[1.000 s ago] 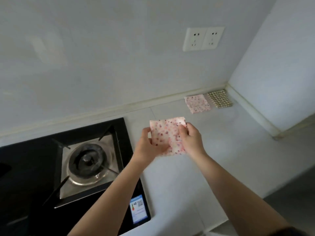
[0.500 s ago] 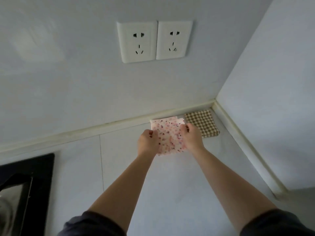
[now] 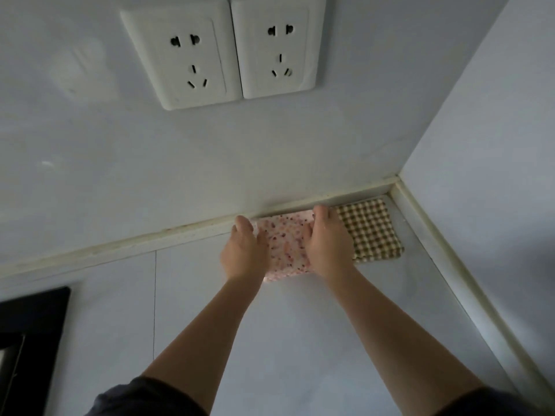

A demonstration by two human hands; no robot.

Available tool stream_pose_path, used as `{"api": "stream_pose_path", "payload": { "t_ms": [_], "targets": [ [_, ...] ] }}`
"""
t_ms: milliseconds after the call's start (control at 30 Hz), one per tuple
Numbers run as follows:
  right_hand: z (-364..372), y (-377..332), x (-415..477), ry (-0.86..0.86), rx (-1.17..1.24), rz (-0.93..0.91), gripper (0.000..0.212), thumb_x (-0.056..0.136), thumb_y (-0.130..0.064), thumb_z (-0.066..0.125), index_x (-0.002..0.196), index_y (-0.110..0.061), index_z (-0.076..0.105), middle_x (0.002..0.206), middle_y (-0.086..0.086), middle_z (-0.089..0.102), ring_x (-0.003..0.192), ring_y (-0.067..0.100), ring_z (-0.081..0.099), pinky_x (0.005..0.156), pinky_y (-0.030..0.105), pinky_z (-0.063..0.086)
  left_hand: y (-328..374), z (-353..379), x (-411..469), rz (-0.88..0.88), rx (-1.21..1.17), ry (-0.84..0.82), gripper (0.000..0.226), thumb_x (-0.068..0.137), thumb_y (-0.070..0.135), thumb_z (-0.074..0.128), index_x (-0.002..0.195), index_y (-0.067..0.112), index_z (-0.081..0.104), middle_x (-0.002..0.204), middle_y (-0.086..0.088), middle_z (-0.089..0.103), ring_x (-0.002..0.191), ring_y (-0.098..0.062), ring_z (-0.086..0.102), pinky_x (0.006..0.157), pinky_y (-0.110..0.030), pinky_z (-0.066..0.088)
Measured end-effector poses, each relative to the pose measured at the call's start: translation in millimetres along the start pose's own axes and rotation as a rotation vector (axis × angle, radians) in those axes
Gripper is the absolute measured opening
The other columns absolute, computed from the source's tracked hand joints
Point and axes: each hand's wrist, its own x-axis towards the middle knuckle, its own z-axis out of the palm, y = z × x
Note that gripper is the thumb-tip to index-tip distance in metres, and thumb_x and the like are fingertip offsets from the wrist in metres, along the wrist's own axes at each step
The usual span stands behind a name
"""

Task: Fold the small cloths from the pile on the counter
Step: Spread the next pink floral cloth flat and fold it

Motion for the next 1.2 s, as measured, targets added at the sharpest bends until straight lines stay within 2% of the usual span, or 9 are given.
{"api": "stream_pose_path", "payload": {
  "t_ms": [100, 167, 233, 333, 533, 700, 867, 1067, 1200],
  "targets": [
    [6.9, 8.2, -18.0, 0.093, -0.115, -0.168, 0.035, 0.079, -0.011, 0.072, 0.112, -0.003, 0.062, 0.103, 0.016, 0.063, 0.087, 0.033, 0.062, 0.068, 0.04, 0.055, -18.6, 3.5, -10.2, 0.452, 0.185, 0.065, 0.028, 0.086, 0.023, 0.062, 0.111, 0.01, 0.058, 0.109, -0.007, 0.062, 0.096, -0.028, 0.06, 0.075, -0.038, 0.045],
    [17.4, 10.4, -26.8, 0.088, -0.155, -0.251, 0.024, 0.078, -0.009, 0.075, 0.1, -0.005, 0.066, 0.1, 0.013, 0.066, 0.081, 0.032, 0.063, 0.065, 0.039, 0.054, -29.0, 12.8, -12.0, 0.576, 0.3, -0.011, 0.04, 0.088, 0.03, 0.051, 0.122, 0.012, 0.06, 0.125, -0.005, 0.062, 0.114, -0.024, 0.059, 0.086, -0.041, 0.047],
    [24.1, 10.5, -25.1, 0.077, -0.222, -0.28, 0.012, 0.081, -0.011, 0.068, 0.092, -0.007, 0.068, 0.104, 0.011, 0.068, 0.081, 0.031, 0.065, 0.064, 0.038, 0.053, -30.6, 18.1, -13.8, 0.561, 0.362, -0.091, 0.049, 0.092, 0.036, 0.035, 0.128, 0.013, 0.059, 0.134, -0.003, 0.058, 0.122, -0.021, 0.056, 0.092, -0.044, 0.046],
    [22.4, 7.3, -14.8, -0.011, -0.335, -0.23, 0.025, 0.086, -0.021, 0.056, 0.106, -0.012, 0.068, 0.125, 0.012, 0.063, 0.103, 0.033, 0.062, 0.075, 0.042, 0.05, -23.7, 19.6, -15.1, 0.489, 0.377, -0.148, 0.048, 0.097, 0.033, 0.035, 0.139, 0.014, 0.048, 0.147, -0.003, 0.046, 0.135, -0.02, 0.043, 0.102, -0.048, 0.036],
    [-8.3, -12.0, -24.2, -0.238, -0.349, -0.1, 0.048, 0.097, -0.035, 0.047, 0.139, -0.012, 0.044, 0.158, 0.009, 0.027, 0.14, 0.034, 0.031, 0.102, 0.049, 0.036, -26.1, -11.8, -34.8, 0.36, 0.344, -0.331, 0.059, 0.103, 0.039, 0.026, 0.154, 0.02, 0.003, 0.163, 0.0, -0.003, 0.149, -0.015, -0.003, 0.12, -0.046, 0.005],
    [-42.0, -63.5, -87.4, -0.235, -0.214, -0.13, 0.047, 0.097, -0.029, 0.049, 0.141, -0.015, 0.044, 0.156, 0.007, 0.031, 0.14, 0.029, 0.031, 0.107, 0.044, 0.033, -78.6, -74.4, -87.3, 0.383, 0.197, -0.279, 0.051, 0.101, 0.035, 0.037, 0.149, 0.024, 0.024, 0.161, 0.002, 0.012, 0.149, -0.015, 0.004, 0.121, -0.043, 0.004],
    [-60.9, -143.0, -188.4, -0.238, 0.034, -0.122, 0.045, 0.094, -0.02, 0.052, 0.138, -0.011, 0.049, 0.15, 0.009, 0.039, 0.137, 0.03, 0.037, 0.105, 0.043, 0.036, -165.2, -153.1, -166.3, 0.379, 0.019, -0.166, 0.04, 0.095, 0.031, 0.046, 0.134, 0.019, 0.05, 0.145, 0.0, 0.044, 0.137, -0.021, 0.037, 0.114, -0.042, 0.026],
    [-73.4, -257.9, -340.5, -0.197, 0.281, -0.144, 0.043, 0.087, -0.018, 0.054, 0.127, -0.004, 0.058, 0.132, 0.014, 0.057, 0.123, 0.035, 0.052, 0.102, 0.043, 0.043, -280.7, -269.0, -269.1, 0.366, -0.058, -0.037, 0.033, 0.09, 0.019, 0.059, 0.123, 0.019, 0.056, 0.129, 0.002, 0.055, 0.122, -0.021, 0.05, 0.103, -0.04, 0.04],
    [-81.0, -340.4, -428.0, -0.203, 0.363, -0.203, 0.04, 0.091, -0.012, 0.058, 0.131, -0.009, 0.056, 0.134, 0.007, 0.054, 0.125, 0.025, 0.049, 0.102, 0.026, 0.036, -353.2, -343.1, -334.4, 0.327, -0.064, 0.024, 0.032, 0.092, 0.022, 0.057, 0.124, 0.021, 0.056, 0.127, 0.007, 0.055, 0.12, -0.015, 0.049, 0.102, -0.034, 0.039]
  ]
}}
